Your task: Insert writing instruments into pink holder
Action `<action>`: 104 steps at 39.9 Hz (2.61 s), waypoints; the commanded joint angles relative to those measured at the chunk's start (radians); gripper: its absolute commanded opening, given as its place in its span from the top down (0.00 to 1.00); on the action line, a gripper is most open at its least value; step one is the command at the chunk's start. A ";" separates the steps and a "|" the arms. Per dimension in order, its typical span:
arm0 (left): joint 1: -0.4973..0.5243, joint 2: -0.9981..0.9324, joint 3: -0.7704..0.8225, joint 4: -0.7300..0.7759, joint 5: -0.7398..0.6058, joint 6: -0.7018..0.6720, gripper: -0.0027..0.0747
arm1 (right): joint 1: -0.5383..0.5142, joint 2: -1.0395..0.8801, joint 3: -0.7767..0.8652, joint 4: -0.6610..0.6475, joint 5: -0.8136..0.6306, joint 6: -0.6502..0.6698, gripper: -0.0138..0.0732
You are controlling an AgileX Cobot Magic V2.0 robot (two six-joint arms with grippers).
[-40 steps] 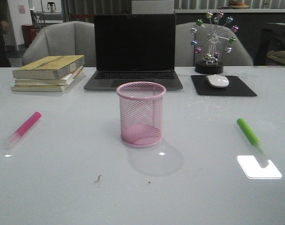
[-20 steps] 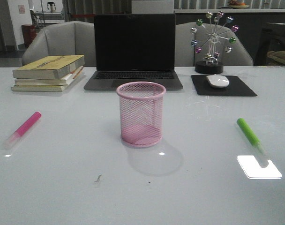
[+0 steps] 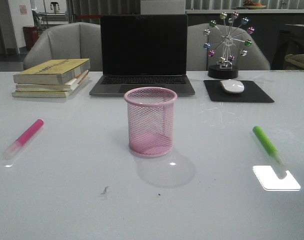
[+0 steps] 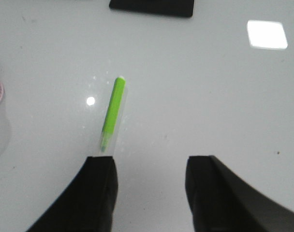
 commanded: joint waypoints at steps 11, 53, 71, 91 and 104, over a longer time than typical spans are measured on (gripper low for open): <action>-0.008 -0.003 -0.037 -0.009 -0.073 -0.012 0.39 | 0.048 0.451 -0.401 0.012 0.156 -0.004 0.33; -0.008 -0.003 -0.037 -0.009 -0.075 -0.010 0.39 | 0.075 1.064 -0.857 0.094 0.391 -0.037 0.33; -0.008 -0.003 -0.037 -0.009 -0.075 -0.010 0.39 | 0.075 1.134 -0.857 0.093 0.385 -0.037 0.33; -0.008 -0.003 -0.037 -0.009 -0.075 -0.010 0.39 | 0.077 1.120 -0.857 0.083 0.338 -0.037 0.77; -0.008 -0.003 -0.037 -0.009 -0.075 -0.010 0.39 | 0.116 0.861 -0.857 0.104 0.205 -0.037 0.77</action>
